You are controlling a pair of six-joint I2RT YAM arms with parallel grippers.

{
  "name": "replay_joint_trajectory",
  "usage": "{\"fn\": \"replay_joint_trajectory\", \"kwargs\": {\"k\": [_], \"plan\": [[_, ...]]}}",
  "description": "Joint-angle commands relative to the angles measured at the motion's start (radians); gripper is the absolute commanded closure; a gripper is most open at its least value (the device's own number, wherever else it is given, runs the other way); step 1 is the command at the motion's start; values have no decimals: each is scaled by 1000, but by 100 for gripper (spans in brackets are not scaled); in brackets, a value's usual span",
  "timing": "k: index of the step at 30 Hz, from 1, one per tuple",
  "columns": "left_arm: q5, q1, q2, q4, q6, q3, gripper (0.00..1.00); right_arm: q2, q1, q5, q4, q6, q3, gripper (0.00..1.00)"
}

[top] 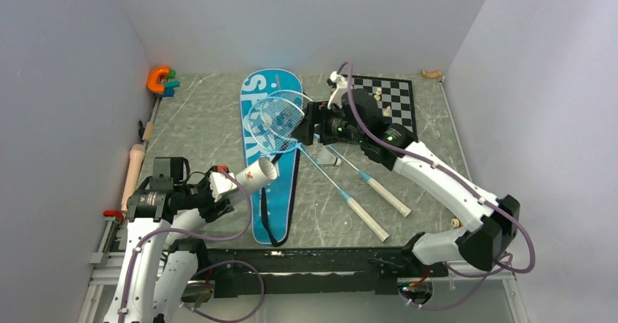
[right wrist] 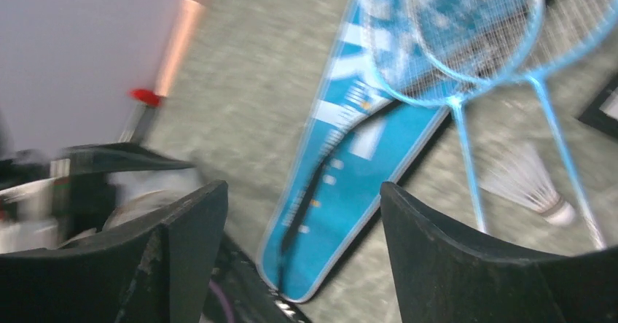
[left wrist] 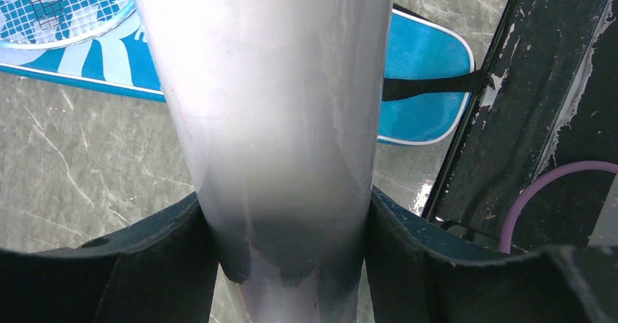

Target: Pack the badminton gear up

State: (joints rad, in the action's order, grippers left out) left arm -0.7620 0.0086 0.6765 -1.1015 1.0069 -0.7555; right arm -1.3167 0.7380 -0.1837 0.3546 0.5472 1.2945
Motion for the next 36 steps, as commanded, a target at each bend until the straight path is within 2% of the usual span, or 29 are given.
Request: {"fn": "replay_joint_trajectory", "kwargs": {"k": [1,5,13,31,36], "plan": [[-30,-1,-6,26,7,1,53,-154,-5,313,205,-31,-5,22],[-32,-1,-9,24,3,-3,53,-315,-4,492,263,-21,28,28],[-28,-1,-26,11,7,-2,53,-530,-2,636,297,4,113,33],[-33,-1,-35,-1,21,12,54,-580,0,665,266,28,161,38],[-32,-1,-35,-1,22,9,54,-631,0,659,277,33,187,46]]}}
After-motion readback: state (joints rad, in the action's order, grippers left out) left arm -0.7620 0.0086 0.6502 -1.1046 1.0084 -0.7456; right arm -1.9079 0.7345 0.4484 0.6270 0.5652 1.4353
